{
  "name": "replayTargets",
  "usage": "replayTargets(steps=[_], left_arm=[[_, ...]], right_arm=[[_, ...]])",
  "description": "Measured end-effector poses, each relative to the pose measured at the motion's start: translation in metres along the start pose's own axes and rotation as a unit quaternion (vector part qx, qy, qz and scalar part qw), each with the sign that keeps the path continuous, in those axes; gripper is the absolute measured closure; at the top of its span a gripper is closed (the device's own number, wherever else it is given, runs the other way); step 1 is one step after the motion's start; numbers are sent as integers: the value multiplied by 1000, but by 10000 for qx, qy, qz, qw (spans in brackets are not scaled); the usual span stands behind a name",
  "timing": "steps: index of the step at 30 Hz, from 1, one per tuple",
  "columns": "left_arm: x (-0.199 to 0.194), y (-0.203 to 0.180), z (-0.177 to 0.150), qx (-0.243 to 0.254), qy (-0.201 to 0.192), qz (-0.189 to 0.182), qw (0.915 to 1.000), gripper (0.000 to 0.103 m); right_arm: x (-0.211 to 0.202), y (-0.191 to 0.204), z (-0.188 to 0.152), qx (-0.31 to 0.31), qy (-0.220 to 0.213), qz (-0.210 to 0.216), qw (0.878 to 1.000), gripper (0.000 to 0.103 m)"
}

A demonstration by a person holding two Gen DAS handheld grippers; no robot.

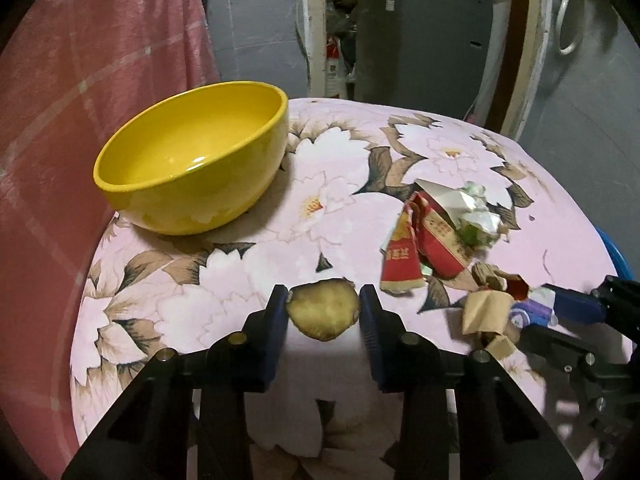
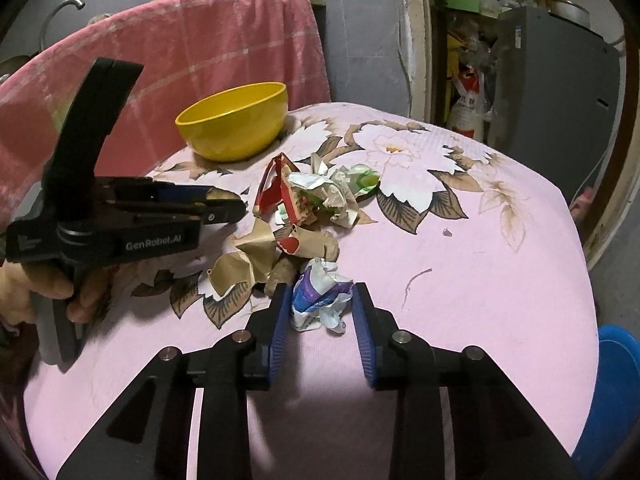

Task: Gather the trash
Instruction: 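Grasp the white crumpled wrapper with the right tool while the left tool grasps a beige scrap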

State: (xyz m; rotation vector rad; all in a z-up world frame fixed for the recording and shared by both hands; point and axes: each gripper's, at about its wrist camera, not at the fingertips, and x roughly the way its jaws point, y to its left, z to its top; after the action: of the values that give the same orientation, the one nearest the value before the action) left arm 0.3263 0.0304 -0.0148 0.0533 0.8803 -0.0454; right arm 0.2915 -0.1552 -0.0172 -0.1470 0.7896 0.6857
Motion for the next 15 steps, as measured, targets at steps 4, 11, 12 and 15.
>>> replayTargets(steps=[4, 11, 12, 15], left_arm=[[-9, -2, -8, -90, 6, -137, 9999, 73], [-38, -9, -25, -340, -257, -321, 9986, 73], [-43, -11, -26, -353, -352, -332, 9982, 73], [-61, -17, -29, -424, -643, -381, 9963, 73]], right_arm=[[-3, 0, -1, 7, -96, -22, 10000, 75], [-15, -1, -7, 51, -420, -71, 9991, 76], [-18, -2, -8, 68, -511, -69, 9986, 76], [-32, -7, -12, 175, -850, -95, 9962, 76]])
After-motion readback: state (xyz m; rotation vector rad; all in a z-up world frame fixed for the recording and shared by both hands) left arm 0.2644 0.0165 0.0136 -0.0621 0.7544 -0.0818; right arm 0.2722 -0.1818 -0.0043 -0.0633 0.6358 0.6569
